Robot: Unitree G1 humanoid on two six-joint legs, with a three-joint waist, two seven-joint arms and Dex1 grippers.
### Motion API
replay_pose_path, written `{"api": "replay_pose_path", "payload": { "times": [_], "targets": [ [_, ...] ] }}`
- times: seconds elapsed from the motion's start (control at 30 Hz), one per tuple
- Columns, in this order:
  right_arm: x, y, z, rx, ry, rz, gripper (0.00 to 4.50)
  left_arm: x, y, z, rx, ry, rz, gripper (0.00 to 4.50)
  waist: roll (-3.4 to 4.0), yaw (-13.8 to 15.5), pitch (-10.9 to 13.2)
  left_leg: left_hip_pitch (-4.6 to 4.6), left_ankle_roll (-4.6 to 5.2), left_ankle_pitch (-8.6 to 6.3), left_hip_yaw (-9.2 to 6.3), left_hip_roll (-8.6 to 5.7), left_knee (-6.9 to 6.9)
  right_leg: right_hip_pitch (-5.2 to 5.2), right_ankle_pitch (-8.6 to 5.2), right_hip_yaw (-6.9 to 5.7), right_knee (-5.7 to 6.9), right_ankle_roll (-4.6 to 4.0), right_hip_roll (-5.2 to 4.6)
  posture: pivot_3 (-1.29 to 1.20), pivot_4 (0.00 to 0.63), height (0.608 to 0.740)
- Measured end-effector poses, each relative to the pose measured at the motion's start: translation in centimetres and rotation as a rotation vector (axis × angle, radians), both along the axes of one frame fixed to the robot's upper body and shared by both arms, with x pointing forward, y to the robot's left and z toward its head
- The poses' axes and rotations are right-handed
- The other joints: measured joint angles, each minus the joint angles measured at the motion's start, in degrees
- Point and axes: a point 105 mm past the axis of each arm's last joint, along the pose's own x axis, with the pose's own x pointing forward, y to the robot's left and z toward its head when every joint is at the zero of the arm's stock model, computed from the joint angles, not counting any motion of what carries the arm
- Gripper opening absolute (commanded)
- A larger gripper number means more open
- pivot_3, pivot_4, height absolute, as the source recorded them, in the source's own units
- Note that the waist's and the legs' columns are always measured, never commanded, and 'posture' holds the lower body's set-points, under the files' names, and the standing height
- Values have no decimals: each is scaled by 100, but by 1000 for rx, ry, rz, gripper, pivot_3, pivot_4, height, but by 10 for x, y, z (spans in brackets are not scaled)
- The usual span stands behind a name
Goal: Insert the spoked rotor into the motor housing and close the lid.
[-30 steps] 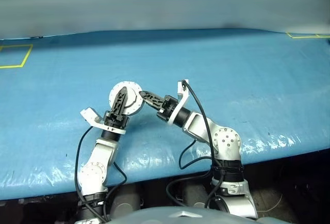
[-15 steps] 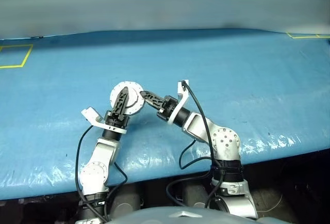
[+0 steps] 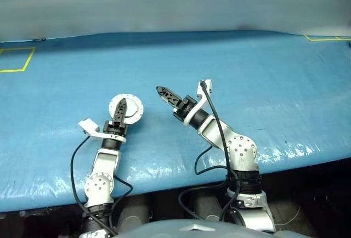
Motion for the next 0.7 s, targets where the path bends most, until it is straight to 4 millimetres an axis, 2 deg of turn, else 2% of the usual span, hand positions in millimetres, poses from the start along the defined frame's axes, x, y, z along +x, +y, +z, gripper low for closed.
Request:
{"api": "replay_pose_path", "payload": {
  "times": [0.13,0.3,0.7],
  "targets": [
    [3,-7,-15,-205,-64,-31,3810,10,27,-7,32,79,157,2658,-9,24,-1,-1,1,0,1,-3,2,2,2,1,-2,3,0,0,150,740],
    [1,-10,-25,-295,-106,-54,3810,21,55,-12,82,183,337,2658,-27,38,1,-3,1,0,0,-4,8,5,6,-2,-2,7,0,0,150,740],
    [1,-10,-24,-336,-157,-86,3810,34,53,-12,118,240,366,2658,-36,29,-1,0,4,-2,2,-1,19,10,7,-2,2,9,-1,0,150,740]
  ]
}}
